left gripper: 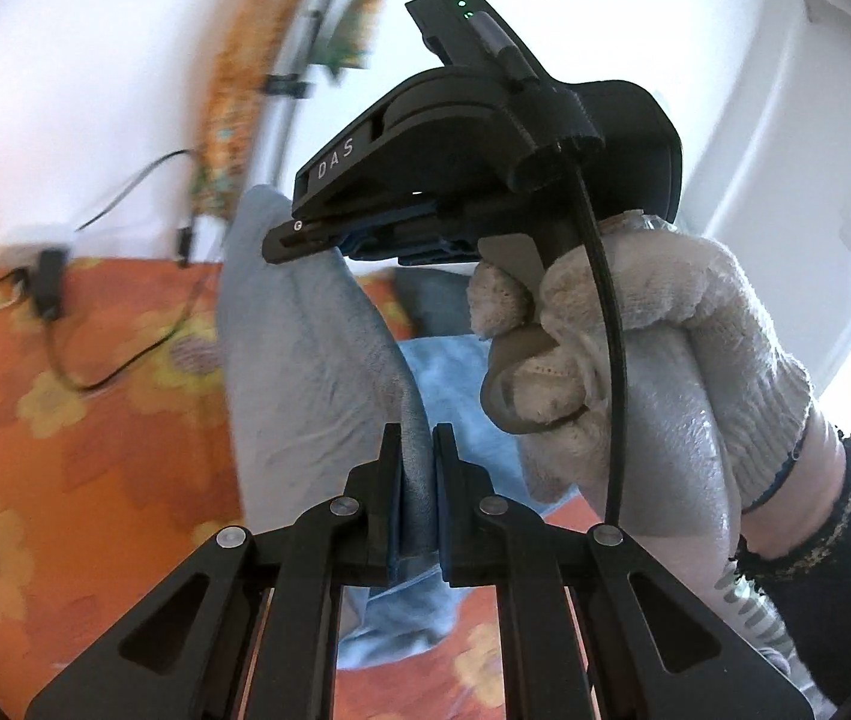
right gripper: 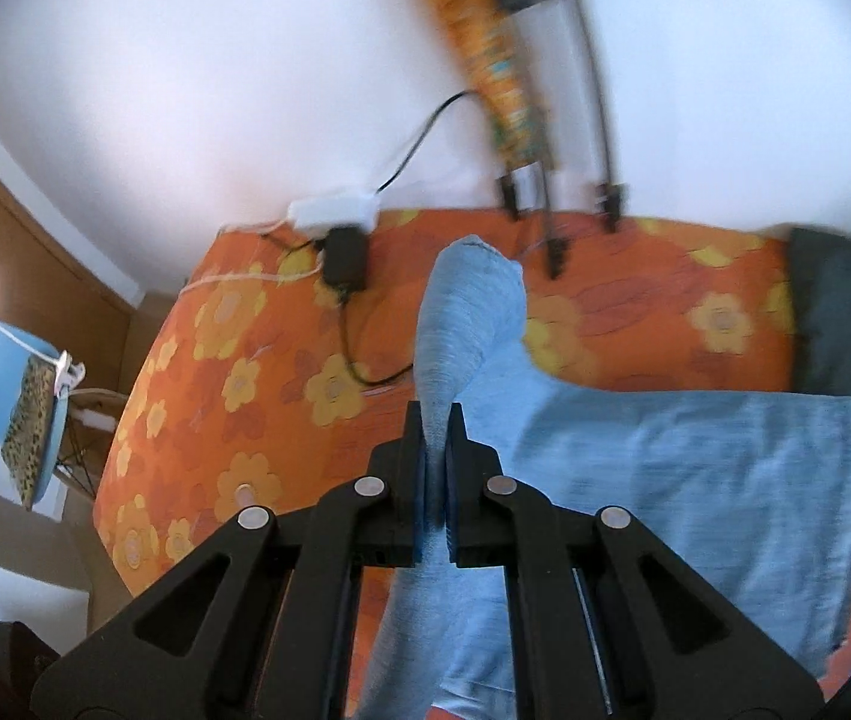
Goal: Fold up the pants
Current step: 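Grasp the folded jeans edge with the right tool beside the left tool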
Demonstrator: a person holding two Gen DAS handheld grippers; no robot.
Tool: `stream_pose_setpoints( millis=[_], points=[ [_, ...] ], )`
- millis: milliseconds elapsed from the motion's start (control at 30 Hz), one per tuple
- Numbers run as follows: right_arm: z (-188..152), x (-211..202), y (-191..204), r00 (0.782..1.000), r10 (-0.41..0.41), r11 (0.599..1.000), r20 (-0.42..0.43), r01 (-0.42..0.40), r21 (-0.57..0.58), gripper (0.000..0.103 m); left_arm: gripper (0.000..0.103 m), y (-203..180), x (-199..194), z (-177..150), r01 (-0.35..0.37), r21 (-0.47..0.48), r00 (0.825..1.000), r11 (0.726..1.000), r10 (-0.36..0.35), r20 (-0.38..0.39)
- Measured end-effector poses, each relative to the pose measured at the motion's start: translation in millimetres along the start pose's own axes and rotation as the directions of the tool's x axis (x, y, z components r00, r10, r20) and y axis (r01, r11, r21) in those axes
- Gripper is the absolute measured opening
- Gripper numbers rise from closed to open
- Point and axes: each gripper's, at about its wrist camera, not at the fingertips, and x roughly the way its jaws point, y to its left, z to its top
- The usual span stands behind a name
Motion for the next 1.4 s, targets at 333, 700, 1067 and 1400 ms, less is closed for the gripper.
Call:
stream_pose_setpoints(
  millis=[333,700,1067,1400],
  points=[
    [-19.2,-55.5,-108.2,0.998,-0.038,0.995,0.056,0.033,0.095,0.005,0.007,-75.3,74.0,5.6,0.076,0.088,0.996,0.993,-0.071,-0.063],
    [-44.3,-54.8,-209.1,0.998,-0.050,0.988,0.042,0.043,0.149,0.005,0.007,-114.0,162.6,-5.4,0.125,0.110,0.981,0.986,-0.106,-0.160],
    [-63.1,-24.8,-274.9,0.997,-0.079,0.978,-0.001,0.078,0.192,0.005,0.007,-122.6,218.5,-23.6,0.133,0.090,0.970,0.987,-0.111,-0.217],
    [-72.1,-9.8,-296.7,0.987,-0.161,0.965,-0.020,0.162,0.207,0.015,0.015,-128.8,233.2,-19.7,0.128,0.079,0.956,0.989,-0.102,-0.274]
  ],
)
